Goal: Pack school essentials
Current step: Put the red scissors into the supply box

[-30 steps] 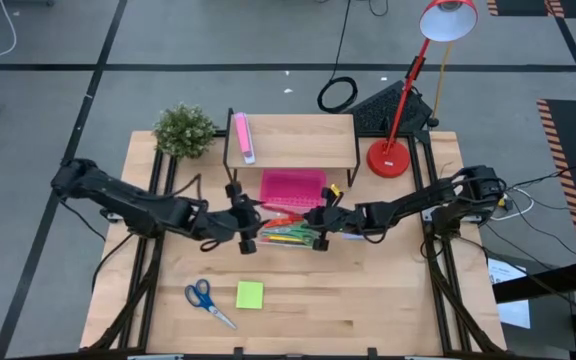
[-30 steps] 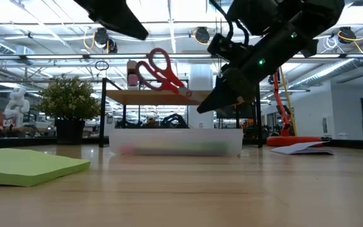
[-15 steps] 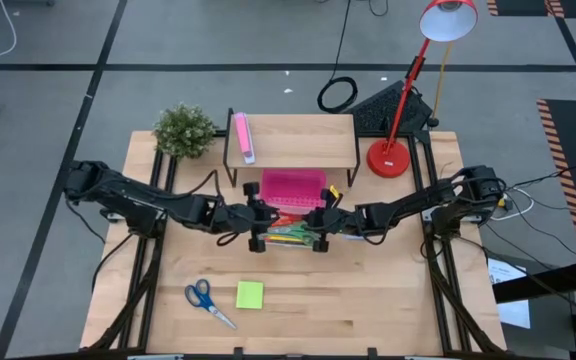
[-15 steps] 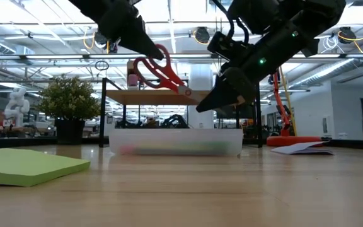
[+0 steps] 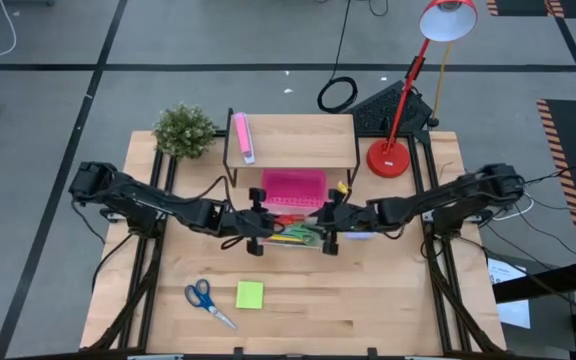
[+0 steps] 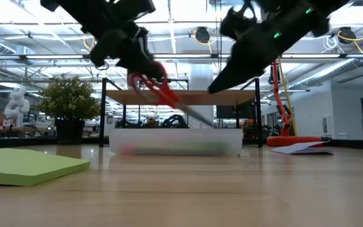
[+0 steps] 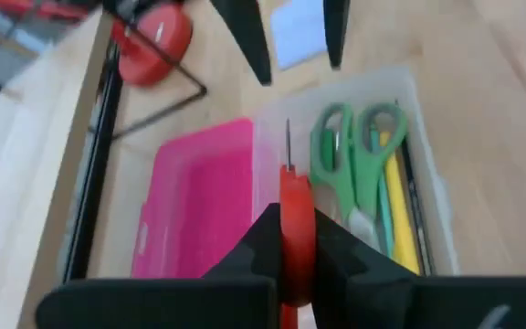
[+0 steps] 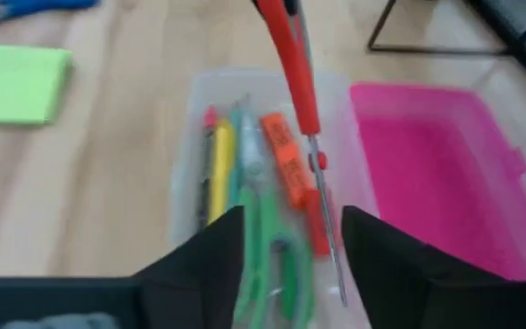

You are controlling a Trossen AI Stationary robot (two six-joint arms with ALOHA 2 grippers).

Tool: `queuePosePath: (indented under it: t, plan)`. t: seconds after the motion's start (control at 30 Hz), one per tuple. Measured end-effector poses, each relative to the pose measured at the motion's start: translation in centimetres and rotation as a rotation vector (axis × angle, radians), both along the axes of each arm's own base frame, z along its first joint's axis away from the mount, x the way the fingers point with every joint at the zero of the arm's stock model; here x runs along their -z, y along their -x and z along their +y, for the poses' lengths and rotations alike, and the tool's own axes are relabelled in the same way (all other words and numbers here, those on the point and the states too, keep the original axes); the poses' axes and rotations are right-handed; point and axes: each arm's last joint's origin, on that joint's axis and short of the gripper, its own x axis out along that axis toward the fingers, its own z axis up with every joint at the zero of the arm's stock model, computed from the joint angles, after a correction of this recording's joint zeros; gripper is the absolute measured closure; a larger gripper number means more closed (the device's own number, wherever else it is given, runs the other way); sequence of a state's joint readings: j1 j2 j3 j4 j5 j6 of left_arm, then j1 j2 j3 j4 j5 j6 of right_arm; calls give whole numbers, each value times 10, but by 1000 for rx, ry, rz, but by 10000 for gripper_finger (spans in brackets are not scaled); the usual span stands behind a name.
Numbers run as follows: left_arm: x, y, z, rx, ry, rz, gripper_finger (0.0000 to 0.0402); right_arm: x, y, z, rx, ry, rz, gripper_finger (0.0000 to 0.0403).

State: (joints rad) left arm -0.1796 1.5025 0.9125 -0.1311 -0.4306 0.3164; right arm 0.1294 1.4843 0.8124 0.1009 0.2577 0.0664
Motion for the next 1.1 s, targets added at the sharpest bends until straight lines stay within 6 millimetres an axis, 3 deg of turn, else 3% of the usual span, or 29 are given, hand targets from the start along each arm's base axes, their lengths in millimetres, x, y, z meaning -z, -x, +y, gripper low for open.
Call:
queuePosePath:
  t: [0.23,0.53,0.93,1.1]
  plan:
    - [20,6,-2,50,-28,-41,368,-24,27,14,3,-95,-55,192]
    - [39,15,5,79,-70,-30,366,-18,49,18,35,-115,-92,198]
    - [45,19,8,40,-71,19,183,-8,53,17,42,-136,-112,199]
    - [45,19,8,34,-40,7,159,-8,53,17,36,-130,-116,200]
